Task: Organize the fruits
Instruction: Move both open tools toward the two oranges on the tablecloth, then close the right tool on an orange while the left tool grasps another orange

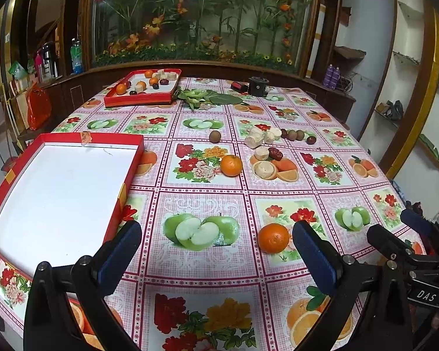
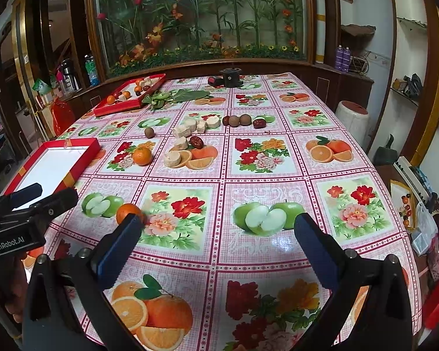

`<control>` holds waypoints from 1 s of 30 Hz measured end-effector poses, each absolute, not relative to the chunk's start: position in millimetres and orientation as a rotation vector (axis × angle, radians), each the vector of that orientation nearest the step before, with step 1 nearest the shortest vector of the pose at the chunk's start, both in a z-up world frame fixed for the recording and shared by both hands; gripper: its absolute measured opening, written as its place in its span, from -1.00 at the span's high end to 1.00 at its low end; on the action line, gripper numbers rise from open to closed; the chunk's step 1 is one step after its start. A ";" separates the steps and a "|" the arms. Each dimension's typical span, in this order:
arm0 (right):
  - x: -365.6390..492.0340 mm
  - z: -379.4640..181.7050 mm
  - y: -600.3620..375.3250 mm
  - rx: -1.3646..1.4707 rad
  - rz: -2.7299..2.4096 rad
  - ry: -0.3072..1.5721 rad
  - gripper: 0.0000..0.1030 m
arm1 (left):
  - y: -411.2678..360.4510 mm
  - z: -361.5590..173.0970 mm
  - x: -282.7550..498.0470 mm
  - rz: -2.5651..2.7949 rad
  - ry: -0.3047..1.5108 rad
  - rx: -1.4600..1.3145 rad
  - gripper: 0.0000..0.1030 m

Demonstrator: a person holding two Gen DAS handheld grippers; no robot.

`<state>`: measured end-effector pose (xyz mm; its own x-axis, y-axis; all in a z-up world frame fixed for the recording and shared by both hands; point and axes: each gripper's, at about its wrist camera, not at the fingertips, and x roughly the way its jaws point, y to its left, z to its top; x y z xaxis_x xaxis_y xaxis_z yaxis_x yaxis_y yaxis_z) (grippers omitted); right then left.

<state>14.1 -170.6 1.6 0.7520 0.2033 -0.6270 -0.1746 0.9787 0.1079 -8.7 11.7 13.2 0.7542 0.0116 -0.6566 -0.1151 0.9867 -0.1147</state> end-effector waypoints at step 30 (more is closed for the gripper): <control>57.0 -42.8 -59.0 -0.096 0.387 0.856 0.31 | 78.8 25.0 -2.2 0.199 0.683 -0.200 -0.98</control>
